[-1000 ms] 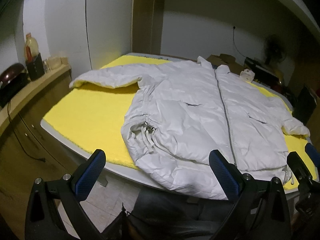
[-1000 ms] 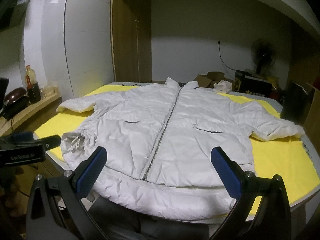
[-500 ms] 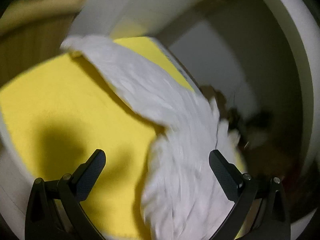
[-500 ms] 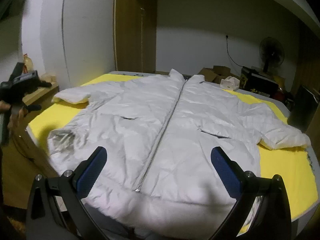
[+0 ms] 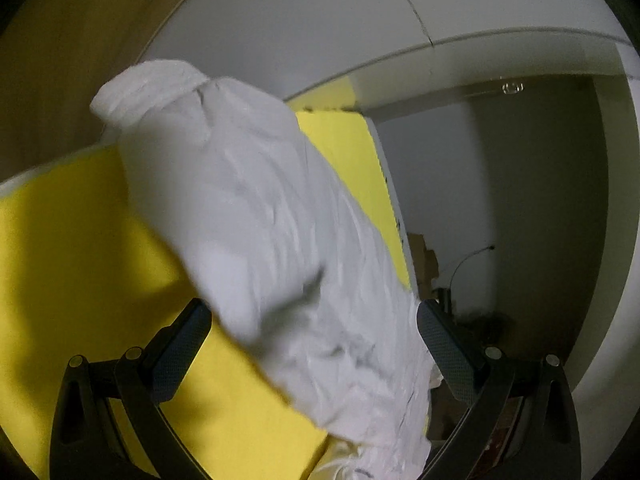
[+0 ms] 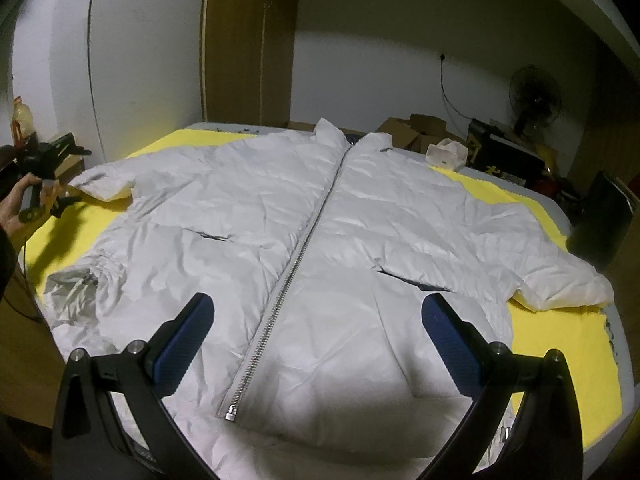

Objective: Fold large clothes
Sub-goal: 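Grasp the white jacket sleeve with the left gripper and lift it across the body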

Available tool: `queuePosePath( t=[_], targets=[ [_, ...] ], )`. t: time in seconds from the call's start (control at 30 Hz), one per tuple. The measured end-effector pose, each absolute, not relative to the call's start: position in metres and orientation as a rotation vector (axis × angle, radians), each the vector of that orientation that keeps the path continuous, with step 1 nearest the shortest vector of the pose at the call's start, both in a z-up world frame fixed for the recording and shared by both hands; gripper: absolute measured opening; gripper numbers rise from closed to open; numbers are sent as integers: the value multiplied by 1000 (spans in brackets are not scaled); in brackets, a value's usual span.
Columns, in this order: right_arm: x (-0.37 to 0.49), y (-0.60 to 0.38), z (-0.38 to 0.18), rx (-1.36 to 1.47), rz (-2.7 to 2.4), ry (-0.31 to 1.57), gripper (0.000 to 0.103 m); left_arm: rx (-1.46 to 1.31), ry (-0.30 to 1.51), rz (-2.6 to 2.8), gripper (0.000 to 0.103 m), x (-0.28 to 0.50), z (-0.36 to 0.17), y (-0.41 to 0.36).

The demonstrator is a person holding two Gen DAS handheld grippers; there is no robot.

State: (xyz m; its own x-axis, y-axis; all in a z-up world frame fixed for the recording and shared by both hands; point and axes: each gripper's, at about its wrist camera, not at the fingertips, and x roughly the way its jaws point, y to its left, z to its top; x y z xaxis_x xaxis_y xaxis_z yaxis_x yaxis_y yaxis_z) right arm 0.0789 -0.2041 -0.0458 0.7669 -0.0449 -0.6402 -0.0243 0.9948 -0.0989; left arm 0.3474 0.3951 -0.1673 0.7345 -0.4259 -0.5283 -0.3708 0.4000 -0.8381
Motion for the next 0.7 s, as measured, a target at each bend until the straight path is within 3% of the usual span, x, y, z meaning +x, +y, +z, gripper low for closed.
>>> queuePosePath(
  t=[0.13, 0.33, 0.43, 0.53, 0.7],
  targets=[
    [89, -210, -51, -88, -24, 727, 103, -1248, 792, -28, 91, 360, -177, 412],
    [111, -201, -45, -62, 24, 756, 103, -1241, 802, -19, 61, 376, -191, 427],
    [142, -184, -32, -41, 104, 783, 103, -1229, 807, -14, 58, 385, -197, 434],
    [172, -161, -25, -88, 128, 796, 103, -1196, 812, -7, 47, 392, -200, 441],
    [220, -131, -35, -145, 142, 853, 103, -1139, 823, -26, 22, 405, -202, 451]
  ],
)
